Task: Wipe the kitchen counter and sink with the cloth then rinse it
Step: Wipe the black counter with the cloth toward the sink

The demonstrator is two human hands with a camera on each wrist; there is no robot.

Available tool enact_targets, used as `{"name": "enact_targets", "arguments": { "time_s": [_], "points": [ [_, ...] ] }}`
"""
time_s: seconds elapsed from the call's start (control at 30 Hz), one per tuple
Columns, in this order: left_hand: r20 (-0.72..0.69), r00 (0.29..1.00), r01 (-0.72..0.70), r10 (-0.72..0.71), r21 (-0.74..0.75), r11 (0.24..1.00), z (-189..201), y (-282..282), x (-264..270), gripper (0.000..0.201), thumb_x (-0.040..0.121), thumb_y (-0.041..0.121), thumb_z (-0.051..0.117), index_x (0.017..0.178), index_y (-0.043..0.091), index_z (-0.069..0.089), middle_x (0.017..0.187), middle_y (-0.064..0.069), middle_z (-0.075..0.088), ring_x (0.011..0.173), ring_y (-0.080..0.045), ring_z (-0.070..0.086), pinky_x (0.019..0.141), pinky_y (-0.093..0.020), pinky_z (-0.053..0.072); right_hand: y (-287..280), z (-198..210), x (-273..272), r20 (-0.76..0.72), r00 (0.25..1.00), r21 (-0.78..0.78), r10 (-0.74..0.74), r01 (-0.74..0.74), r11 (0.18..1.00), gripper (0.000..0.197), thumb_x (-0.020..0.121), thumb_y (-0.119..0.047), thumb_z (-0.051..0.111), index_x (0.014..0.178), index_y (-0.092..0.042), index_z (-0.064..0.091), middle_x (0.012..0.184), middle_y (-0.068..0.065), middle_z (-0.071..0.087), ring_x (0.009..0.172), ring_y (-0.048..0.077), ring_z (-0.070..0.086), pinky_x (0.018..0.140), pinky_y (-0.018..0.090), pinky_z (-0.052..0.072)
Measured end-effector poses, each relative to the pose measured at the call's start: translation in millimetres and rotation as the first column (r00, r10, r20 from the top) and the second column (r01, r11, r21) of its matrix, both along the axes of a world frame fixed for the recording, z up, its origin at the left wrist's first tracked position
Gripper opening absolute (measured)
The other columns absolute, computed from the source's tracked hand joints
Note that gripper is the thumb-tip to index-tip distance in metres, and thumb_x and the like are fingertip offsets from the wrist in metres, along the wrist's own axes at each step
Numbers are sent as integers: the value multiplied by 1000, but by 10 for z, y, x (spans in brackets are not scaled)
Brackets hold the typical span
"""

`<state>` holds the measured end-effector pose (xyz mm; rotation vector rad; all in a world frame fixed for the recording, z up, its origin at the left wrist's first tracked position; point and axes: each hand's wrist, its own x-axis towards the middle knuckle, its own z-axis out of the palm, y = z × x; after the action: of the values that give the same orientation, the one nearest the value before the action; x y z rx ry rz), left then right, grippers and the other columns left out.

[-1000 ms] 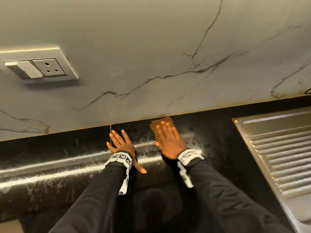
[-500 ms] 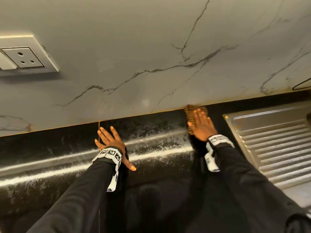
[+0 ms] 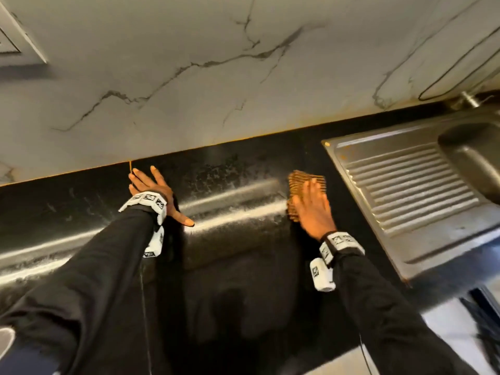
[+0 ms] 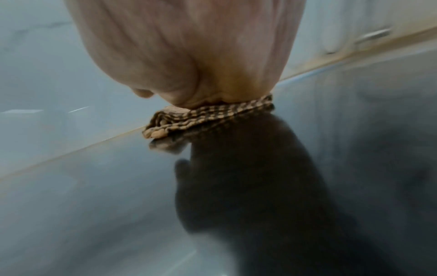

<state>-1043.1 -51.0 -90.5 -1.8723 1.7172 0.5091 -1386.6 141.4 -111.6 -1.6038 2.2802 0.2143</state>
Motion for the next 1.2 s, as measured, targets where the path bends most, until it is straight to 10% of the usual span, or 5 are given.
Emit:
{"name": "enact_targets", "arguments": {
  "time_s": [0.23,0.37,0.57,0.9,1.2],
  "points": [
    [-83,947,312,-309,27,950,20,1021,-331,182,23,107,51,156,12,-30,160,-37,-28,151,-57,-16,123,-66,6,1303,-110,577,7,999,-165,-40,41,985,75,100,-46,22,158,0,17,165,26,11,154,39,13,125,50,13],
    [-168,893,430,-417,52,901,16,1792,-755,171,41,104,58,155,15,-34,157,-34,-36,148,-57,-26,119,-72,0,2242,-46,937,89,993,-146,79,-66,987,80,98,-49,29,161,-7,3,168,16,-9,156,28,-12,126,43,-1],
    [-252,897,395,-364,88,914,-17,2754,-1339,162,54,100,59,152,14,-37,154,-33,-43,143,-56,-36,116,-74,-9,2544,-2,121,156,949,-186,-275,301,935,92,83,-39,47,159,-6,7,168,17,7,156,31,6,127,43,4],
    [-231,949,195,-214,-101,976,-257,3493,-1886,113,86,90,25,160,21,-25,161,-23,-37,149,-45,-33,121,-68,-10,2933,-140,189,37,990,-348,137,-115,930,68,105,-52,27,162,-24,4,170,6,1,157,23,-3,126,46,8],
    [-203,945,235,-256,-120,965,-352,3496,-1831,153,37,112,7,156,23,-32,162,-21,-37,151,-44,-30,121,-67,-10,3291,-165,-1476,95,993,-385,-66,98,918,64,101,-39,17,161,-17,17,169,2,9,156,23,8,122,55,21]
  ]
}}
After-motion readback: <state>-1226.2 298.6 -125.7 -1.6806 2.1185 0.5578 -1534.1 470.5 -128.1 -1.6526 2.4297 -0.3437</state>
